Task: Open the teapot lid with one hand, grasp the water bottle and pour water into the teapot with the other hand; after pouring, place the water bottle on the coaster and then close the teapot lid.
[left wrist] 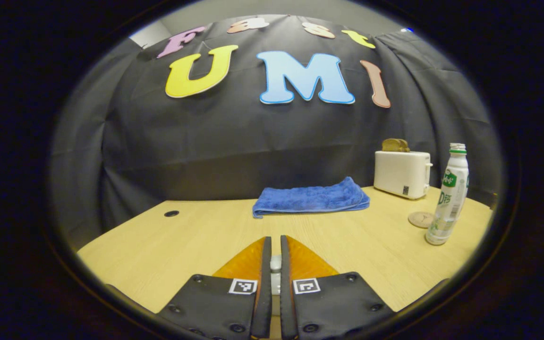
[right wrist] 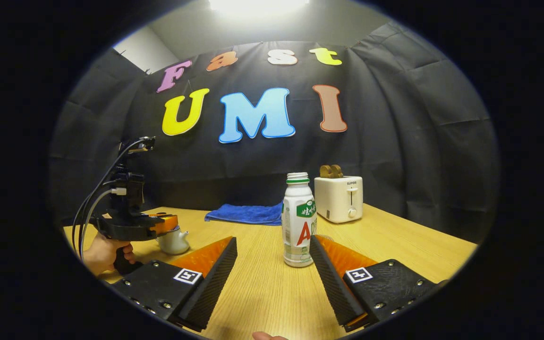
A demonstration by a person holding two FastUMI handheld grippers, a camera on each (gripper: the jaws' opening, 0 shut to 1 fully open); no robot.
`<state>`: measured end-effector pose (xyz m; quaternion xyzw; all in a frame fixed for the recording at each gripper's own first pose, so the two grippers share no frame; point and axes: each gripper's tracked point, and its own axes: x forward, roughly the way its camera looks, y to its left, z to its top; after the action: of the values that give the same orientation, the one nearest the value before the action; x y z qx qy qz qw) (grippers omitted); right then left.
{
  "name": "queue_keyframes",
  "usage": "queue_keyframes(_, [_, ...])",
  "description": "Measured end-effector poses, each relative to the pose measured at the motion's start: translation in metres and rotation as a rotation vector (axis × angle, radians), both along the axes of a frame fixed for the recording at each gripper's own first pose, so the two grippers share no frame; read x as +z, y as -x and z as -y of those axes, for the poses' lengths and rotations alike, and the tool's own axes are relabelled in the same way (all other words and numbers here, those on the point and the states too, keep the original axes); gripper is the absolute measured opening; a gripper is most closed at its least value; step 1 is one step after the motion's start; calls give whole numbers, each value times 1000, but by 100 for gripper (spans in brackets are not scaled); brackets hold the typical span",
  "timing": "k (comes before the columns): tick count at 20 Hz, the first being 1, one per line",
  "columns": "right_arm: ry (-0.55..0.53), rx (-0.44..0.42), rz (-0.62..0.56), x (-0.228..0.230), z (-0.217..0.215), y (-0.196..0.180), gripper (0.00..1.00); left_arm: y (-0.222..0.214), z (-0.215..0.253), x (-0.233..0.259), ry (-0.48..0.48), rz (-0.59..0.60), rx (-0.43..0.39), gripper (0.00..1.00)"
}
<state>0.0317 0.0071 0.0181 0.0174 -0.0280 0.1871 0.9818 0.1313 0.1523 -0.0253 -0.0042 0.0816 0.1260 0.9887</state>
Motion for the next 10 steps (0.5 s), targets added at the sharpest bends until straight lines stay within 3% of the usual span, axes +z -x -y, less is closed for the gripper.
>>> queue_keyframes(1, [3,-6,2,1,3,-5,95,1,3,3,5,9,-7,18])
queue_keyframes(4, [24,-25,10,9,8,-16,95,5,15,28,-35,73,-33,18])
queue_keyframes(5, [39,-36,16,11,12,-20,95,6,22,28,-39,81,-50,14])
queue_keyframes(8, [72,-74,39,20,26,-39,95,7,32,33,-55,94,-79,18])
queue_keyframes(10, [88,-85,41,24,30,-57,95,10,32,37,-58,109,-82,14])
